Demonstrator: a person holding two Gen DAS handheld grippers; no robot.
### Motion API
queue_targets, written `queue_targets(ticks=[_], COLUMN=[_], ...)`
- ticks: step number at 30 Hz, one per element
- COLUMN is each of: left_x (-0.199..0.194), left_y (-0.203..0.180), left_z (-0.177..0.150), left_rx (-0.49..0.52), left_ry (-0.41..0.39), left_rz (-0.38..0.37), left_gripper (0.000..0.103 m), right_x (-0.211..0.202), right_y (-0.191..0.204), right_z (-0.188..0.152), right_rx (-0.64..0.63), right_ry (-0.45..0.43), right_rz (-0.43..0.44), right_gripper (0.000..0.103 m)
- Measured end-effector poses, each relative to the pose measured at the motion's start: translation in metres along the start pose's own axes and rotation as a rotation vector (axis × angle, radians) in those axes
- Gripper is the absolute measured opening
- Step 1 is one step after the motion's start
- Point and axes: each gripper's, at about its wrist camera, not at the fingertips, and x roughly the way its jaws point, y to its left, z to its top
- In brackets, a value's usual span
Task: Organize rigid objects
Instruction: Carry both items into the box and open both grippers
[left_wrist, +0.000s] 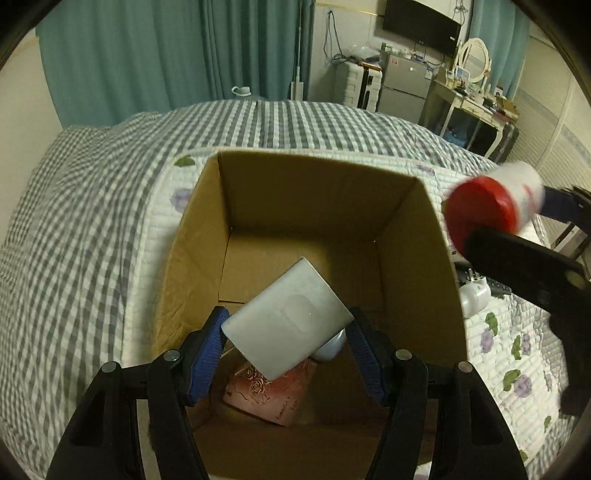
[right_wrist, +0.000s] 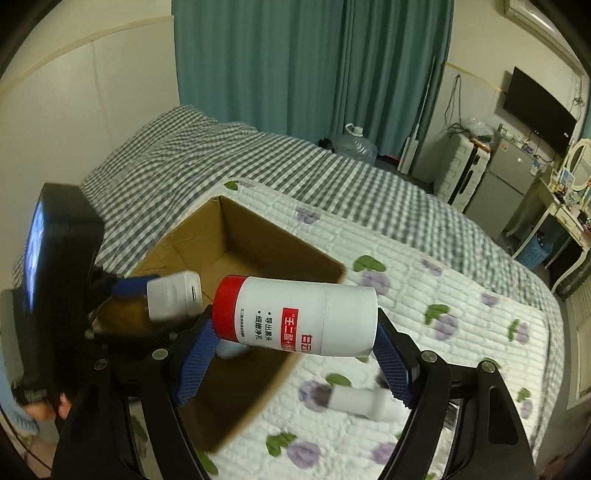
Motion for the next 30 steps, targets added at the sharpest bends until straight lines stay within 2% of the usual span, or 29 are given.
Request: queue_targets(ticks=[8,10,12,19,30], left_x=[0.003,-0.001,-0.008,-0.048,-0.104], left_y=[0.012,0.010,0.009,-0.014,-0.113], left_z=[-0.002,0.000,0.002,0.015,0.020], left_rx=[-0.043,-0.036,-0.035,-0.025,0.068], left_ry=[0.005,0.003,-0.009,-0.073,-0.147], left_rz=[-0.009,0.007,0.018,0.020,0.002], left_gripper=[0.070,0.070,0.070,0.070,0.072], right_x=[0.041,0.041,0.031,-0.026,-0.121], right_y=[0.005,0.002,-0.004,-0.045,-0.128], right_z=[0.012,0.013,0.013,0.005,-0.054], right_rx=[0.022,0.029,0.049,0.088,0.119], right_ry=[0.001,0.001,-0.035,-0.072,-0.075], right_rz=[0.007,-0.005,-0.032,-0.106,-0.248], right_gripper=[0.079,0.083,0.090,0.093,0.096])
